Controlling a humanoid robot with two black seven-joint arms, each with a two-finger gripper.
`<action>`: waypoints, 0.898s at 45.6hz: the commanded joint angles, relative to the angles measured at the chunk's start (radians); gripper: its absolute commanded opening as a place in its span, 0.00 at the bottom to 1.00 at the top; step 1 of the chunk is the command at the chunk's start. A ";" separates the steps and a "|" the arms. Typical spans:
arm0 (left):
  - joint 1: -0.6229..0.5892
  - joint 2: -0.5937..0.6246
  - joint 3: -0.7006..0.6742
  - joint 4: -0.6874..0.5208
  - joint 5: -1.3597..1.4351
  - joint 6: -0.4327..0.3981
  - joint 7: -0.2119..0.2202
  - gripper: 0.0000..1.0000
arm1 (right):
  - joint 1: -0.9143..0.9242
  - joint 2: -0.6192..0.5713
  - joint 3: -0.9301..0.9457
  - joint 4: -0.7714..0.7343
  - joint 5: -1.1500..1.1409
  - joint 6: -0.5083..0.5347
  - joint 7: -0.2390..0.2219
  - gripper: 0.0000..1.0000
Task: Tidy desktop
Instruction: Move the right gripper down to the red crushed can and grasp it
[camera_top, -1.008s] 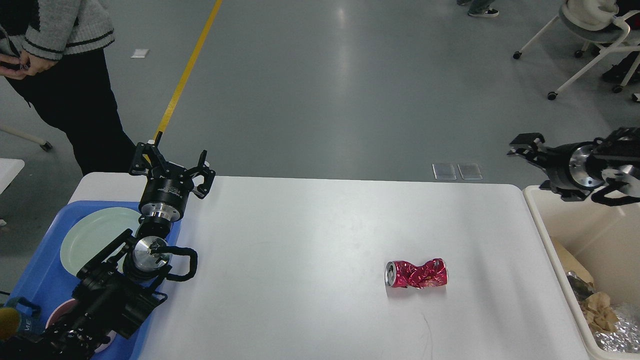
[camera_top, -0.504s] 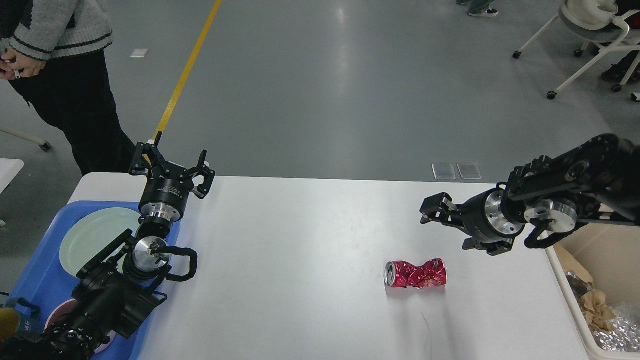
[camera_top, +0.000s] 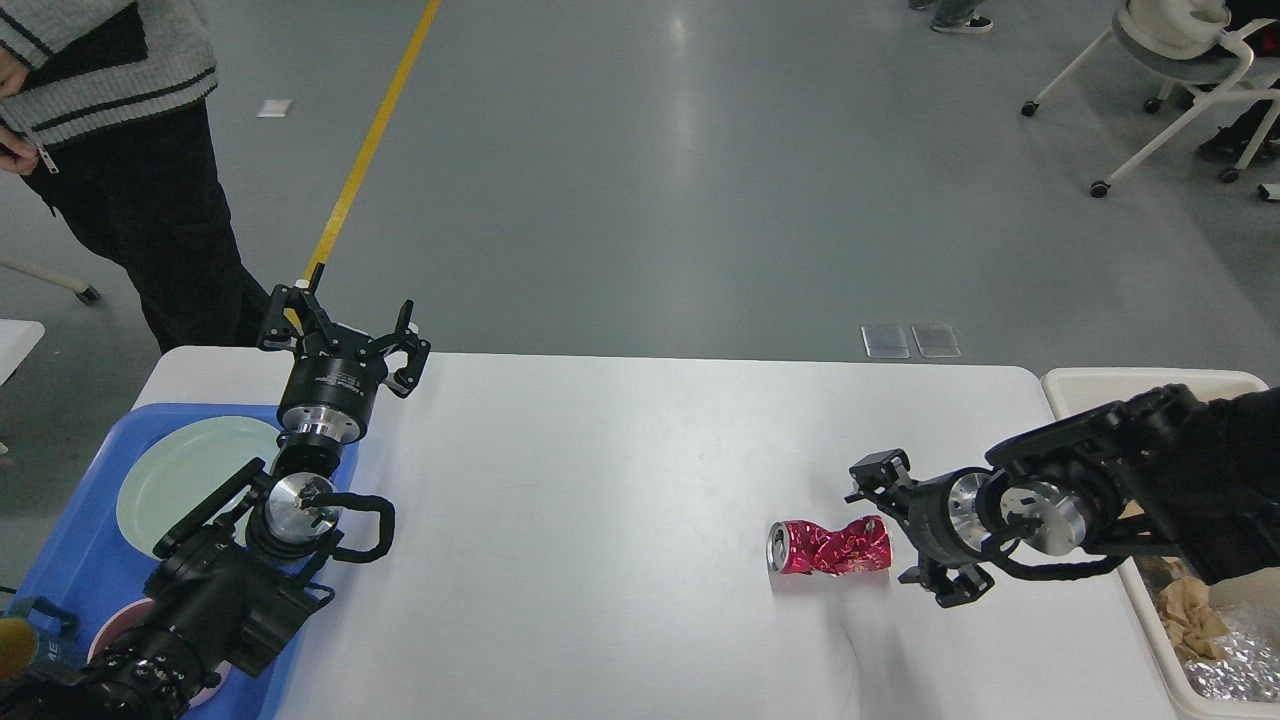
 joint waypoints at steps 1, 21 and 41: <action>0.000 0.000 0.000 0.000 0.000 0.001 0.000 0.97 | -0.059 0.017 0.045 -0.060 0.006 -0.017 0.000 1.00; 0.000 0.000 0.000 0.000 0.000 0.001 0.000 0.97 | -0.264 0.122 0.111 -0.326 0.011 -0.057 0.000 0.98; 0.000 0.000 0.000 0.000 0.000 -0.001 0.000 0.97 | -0.287 0.132 0.156 -0.320 0.008 -0.125 0.002 0.00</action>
